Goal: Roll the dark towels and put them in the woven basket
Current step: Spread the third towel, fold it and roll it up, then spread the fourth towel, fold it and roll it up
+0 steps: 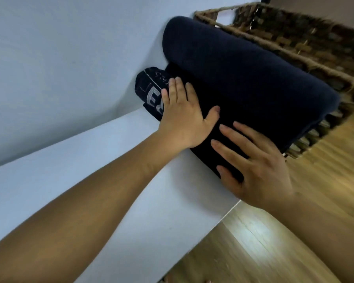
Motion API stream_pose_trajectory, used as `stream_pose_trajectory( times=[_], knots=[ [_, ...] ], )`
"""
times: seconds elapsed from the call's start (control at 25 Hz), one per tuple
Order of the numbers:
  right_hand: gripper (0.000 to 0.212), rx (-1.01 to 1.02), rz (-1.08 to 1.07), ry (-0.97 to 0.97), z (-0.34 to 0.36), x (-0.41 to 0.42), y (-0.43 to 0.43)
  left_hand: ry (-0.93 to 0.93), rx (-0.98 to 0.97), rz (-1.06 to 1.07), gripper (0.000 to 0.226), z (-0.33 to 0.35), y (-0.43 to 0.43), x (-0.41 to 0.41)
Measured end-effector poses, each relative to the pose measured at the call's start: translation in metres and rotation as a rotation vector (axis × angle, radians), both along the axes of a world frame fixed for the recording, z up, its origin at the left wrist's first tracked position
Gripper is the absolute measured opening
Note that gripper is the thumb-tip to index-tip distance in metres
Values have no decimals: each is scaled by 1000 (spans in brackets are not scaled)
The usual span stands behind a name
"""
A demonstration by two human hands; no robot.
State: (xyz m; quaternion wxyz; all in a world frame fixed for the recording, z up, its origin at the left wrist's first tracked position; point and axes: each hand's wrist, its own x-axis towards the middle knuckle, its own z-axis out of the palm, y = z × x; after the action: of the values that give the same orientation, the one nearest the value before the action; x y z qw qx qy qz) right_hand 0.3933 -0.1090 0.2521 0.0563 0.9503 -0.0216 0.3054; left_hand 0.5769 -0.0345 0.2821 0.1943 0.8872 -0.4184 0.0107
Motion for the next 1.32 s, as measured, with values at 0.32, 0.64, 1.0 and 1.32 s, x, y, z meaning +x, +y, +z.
stream_pose_trajectory(
  times=[0.32, 0.64, 1.0, 1.32],
  knots=[
    [46, 154, 21, -33, -23, -82, 8, 216, -77, 61, 79, 3, 13, -131],
    [48, 511, -56, 116, -79, -185, 4, 149, 66, 241, 109, 11, -22, -140],
    [60, 1096, -46, 586, -190, -196, 32, 274, -73, -63, 59, -155, 111, -360],
    [46, 1635, -582, 806, -269, -150, 20, 1243, -301, 1111, 28, -320, 296, -335]
  ],
)
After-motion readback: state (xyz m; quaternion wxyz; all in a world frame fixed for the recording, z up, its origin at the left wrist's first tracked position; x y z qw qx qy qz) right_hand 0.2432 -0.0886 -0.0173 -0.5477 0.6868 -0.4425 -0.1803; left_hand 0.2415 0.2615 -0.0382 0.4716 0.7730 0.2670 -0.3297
